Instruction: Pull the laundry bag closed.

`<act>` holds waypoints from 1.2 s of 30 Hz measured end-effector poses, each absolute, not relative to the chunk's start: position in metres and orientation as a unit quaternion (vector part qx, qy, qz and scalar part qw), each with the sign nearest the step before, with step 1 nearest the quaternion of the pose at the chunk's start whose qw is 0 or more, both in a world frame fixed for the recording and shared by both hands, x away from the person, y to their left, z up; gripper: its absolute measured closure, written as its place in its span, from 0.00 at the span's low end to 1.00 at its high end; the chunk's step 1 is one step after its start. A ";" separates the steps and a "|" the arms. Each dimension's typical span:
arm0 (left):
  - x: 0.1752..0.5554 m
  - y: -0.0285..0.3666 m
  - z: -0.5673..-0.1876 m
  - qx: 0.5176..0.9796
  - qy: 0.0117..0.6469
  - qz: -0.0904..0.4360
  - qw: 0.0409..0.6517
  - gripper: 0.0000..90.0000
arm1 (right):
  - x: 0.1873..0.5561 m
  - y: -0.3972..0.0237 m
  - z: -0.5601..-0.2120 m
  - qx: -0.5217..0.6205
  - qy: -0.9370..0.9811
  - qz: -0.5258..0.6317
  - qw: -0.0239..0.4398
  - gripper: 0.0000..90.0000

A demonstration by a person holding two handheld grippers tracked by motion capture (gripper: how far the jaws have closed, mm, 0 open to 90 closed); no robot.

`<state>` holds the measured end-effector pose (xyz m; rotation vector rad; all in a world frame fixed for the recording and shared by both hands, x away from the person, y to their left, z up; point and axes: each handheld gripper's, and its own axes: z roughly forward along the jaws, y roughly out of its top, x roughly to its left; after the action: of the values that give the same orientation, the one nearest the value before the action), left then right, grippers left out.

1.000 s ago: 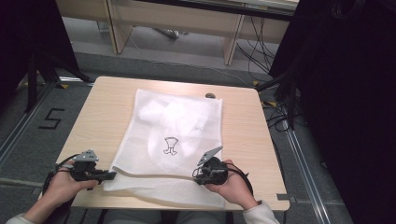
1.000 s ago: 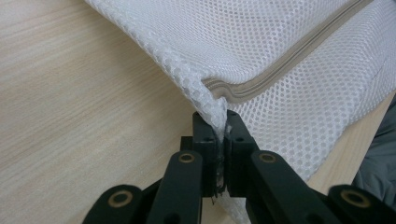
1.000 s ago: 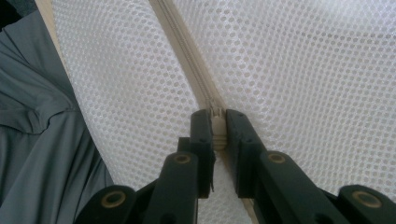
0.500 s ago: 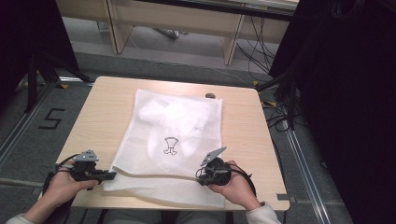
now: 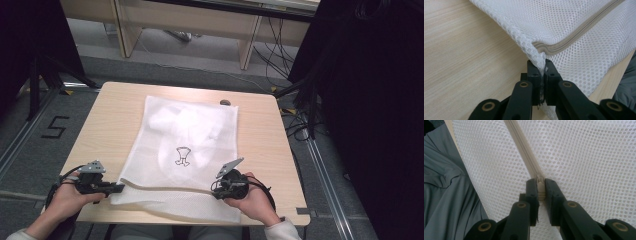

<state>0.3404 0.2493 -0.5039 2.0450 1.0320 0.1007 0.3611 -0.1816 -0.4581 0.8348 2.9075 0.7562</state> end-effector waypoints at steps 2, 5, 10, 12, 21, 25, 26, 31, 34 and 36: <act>0.340 0.249 -0.504 0.812 0.411 0.040 0.412 0.95 | 0.361 -0.183 -0.458 0.267 0.932 0.243 0.013 0.91; 0.340 0.249 -0.504 0.812 0.410 0.039 0.412 0.95 | 0.361 -0.185 -0.458 0.271 0.932 0.242 0.012 0.91; 0.340 0.249 -0.504 0.812 0.411 0.039 0.413 0.95 | 0.361 -0.187 -0.459 0.270 0.932 0.242 0.009 0.91; 0.340 0.249 -0.504 0.812 0.411 0.040 0.412 0.95 | 0.360 -0.189 -0.458 0.272 0.931 0.242 0.011 0.91; 0.340 0.249 -0.504 0.812 0.411 0.040 0.413 0.95 | 0.359 -0.194 -0.458 0.279 0.929 0.242 0.012 0.91; 0.340 0.249 -0.504 0.811 0.411 0.040 0.413 0.95 | 0.358 -0.197 -0.458 0.279 0.929 0.242 0.014 0.91; 0.340 0.249 -0.504 0.812 0.411 0.040 0.413 0.95 | 0.358 -0.198 -0.457 0.280 0.929 0.242 0.014 0.91; 0.340 0.249 -0.504 0.812 0.411 0.040 0.413 0.95 | 0.358 -0.202 -0.458 0.282 0.928 0.242 0.013 0.91; 0.340 0.249 -0.504 0.812 0.411 0.040 0.413 0.95 | 0.358 -0.204 -0.458 0.282 0.928 0.244 0.012 0.91; 0.340 0.249 -0.504 0.812 0.411 0.040 0.413 0.95 | 0.357 -0.205 -0.457 0.287 0.926 0.244 0.016 0.91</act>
<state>0.3403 0.2495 -0.5039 2.0409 1.0343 0.0999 0.3566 -0.2050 -0.4573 0.8915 2.8818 0.7578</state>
